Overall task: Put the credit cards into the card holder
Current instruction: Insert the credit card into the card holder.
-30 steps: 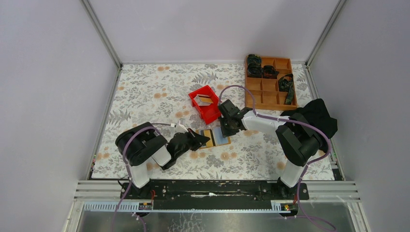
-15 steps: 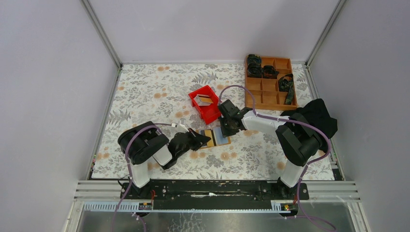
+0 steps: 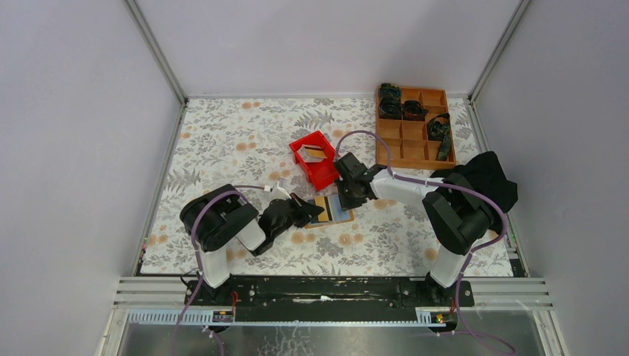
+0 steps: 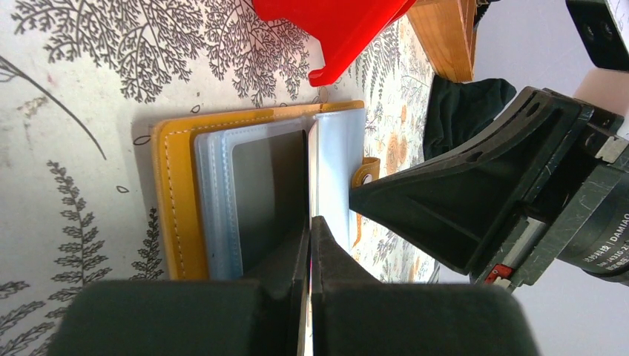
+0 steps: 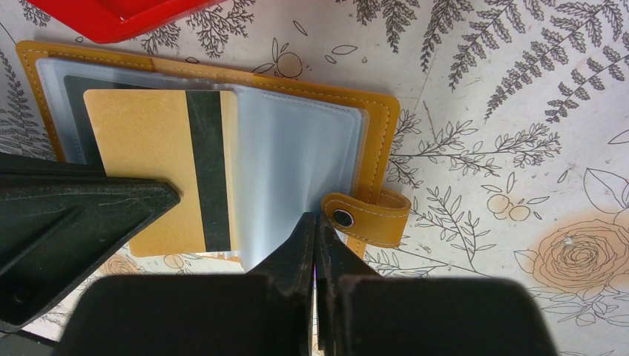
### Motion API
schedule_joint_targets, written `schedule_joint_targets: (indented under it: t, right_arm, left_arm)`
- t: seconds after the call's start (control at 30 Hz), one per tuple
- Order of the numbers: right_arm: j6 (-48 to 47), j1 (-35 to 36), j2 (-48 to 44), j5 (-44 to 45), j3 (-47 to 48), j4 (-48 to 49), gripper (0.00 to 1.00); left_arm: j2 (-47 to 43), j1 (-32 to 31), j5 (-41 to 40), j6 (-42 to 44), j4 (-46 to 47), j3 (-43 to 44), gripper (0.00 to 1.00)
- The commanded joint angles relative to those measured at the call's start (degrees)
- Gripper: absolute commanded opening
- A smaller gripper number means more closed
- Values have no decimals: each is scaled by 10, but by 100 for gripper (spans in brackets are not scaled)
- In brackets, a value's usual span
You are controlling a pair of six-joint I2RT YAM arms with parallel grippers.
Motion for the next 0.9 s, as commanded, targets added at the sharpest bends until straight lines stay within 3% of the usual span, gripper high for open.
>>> schedule_joint_targets:
  t: [0.0,0.87]
  right_arm:
    - [-10,4,23,25,-1,-8,0]
    - [-8,4,26,27,2,-7,0]
  left_arm:
    - [13,6,-7,27,-35,6,0]
    - [47,-6,32,-4,24,-32,0]
